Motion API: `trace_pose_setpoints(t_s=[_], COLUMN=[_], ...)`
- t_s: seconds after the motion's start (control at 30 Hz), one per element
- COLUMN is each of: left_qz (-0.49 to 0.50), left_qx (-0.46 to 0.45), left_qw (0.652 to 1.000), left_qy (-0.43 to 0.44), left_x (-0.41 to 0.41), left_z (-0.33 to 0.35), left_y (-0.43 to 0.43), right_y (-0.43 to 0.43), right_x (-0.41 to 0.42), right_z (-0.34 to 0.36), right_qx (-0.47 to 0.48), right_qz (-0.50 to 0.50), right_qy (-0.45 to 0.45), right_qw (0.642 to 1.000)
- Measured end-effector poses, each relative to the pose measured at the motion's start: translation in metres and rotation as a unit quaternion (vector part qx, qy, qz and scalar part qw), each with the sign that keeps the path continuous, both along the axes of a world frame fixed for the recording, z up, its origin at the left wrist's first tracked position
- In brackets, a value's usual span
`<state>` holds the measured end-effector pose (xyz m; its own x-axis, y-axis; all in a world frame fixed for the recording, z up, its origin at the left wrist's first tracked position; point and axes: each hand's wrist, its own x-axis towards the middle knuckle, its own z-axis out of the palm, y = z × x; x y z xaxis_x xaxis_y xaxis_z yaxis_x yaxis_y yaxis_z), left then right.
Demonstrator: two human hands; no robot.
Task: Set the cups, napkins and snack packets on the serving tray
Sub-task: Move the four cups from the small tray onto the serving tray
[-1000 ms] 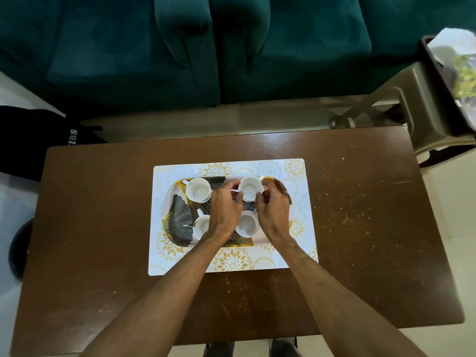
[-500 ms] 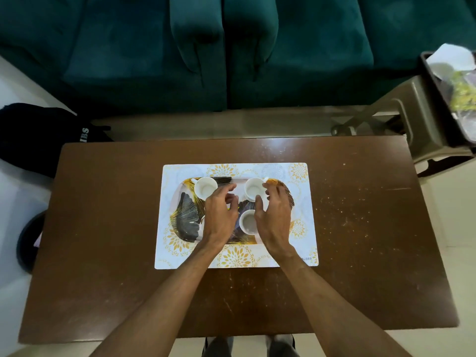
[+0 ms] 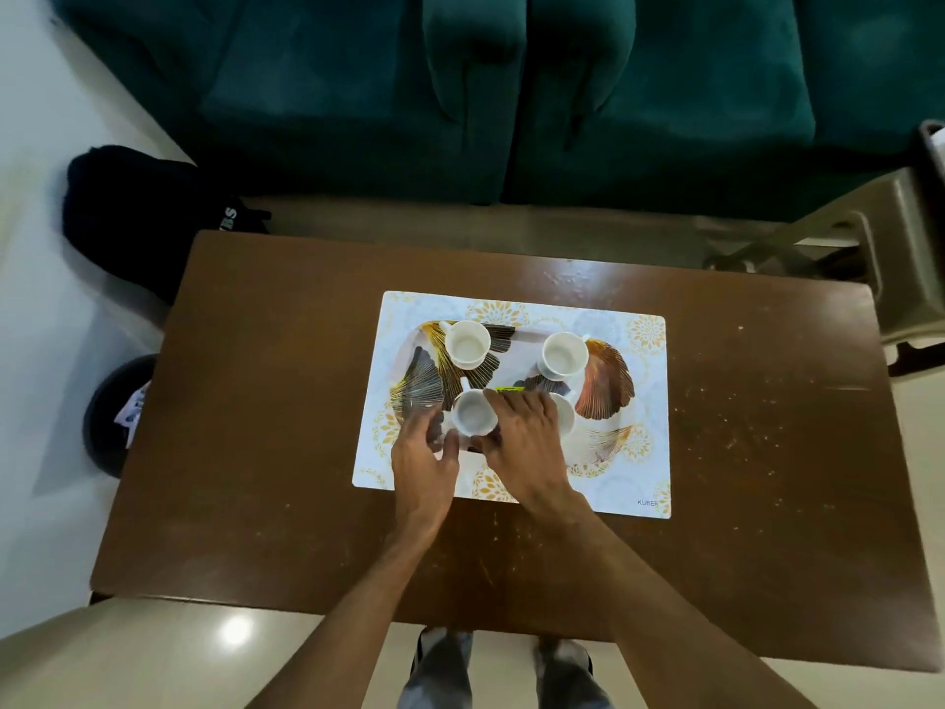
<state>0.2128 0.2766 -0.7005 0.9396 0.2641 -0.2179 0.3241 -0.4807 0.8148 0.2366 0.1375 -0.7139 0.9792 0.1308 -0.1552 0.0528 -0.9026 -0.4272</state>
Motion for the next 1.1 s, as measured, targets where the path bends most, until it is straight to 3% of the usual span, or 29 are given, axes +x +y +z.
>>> trace_pose_setpoints(t_s=[0.53, 1.1], left_qz=[0.055, 0.109], left_qx=[-0.064, -0.085], left_qw=[0.994, 0.987], left_qy=[0.071, 0.082], left_x=[0.002, 0.004], left_z=[-0.009, -0.006], left_y=[0.001, 0.005], right_y=[0.005, 0.013], right_x=[0.017, 0.028], right_z=[0.015, 0.031], right_qx=[0.04, 0.113], right_qz=[0.053, 0.095], right_qy=[0.019, 0.081], right_qw=[0.998, 0.986])
